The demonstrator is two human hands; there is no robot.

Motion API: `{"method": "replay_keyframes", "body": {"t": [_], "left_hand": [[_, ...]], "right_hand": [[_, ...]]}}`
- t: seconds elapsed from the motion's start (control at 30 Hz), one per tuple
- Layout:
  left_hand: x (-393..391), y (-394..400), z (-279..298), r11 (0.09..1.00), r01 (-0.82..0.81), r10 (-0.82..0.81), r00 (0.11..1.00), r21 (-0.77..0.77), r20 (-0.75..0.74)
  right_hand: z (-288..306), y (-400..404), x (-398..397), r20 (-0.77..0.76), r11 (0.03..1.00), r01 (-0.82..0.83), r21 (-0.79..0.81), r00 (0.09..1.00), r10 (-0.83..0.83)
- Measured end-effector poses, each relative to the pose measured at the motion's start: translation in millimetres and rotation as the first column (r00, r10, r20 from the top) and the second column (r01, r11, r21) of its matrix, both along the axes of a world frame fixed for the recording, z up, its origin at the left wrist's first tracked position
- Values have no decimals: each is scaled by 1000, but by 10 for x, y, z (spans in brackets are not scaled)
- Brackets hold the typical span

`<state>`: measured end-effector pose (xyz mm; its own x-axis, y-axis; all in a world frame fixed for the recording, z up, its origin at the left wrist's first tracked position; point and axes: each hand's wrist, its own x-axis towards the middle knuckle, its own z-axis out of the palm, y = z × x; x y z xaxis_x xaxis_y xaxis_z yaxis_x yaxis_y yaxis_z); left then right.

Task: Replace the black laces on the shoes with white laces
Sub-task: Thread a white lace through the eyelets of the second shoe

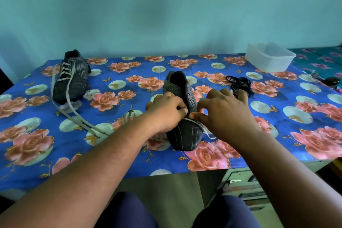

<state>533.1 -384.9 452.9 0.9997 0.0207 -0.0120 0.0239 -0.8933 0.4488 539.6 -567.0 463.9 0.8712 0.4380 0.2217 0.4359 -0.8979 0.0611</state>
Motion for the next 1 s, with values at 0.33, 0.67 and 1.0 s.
{"method": "replay_keyframes", "body": {"t": [0.33,0.67,1.0], "left_hand": [[-402,29,-447,985,80,-2,888,-151,459],[-486,50,-441,1000,9,-15,982,28,186],[-491,29,-388,1000,-11,7,986,26,167]], "right_hand": [[-314,70,125,-165,691,-105,715,936,312],[-163,-90,429,-309,129,290,948,935,173],[-334,-288,564,-139,597,193,779,981,-135]]}}
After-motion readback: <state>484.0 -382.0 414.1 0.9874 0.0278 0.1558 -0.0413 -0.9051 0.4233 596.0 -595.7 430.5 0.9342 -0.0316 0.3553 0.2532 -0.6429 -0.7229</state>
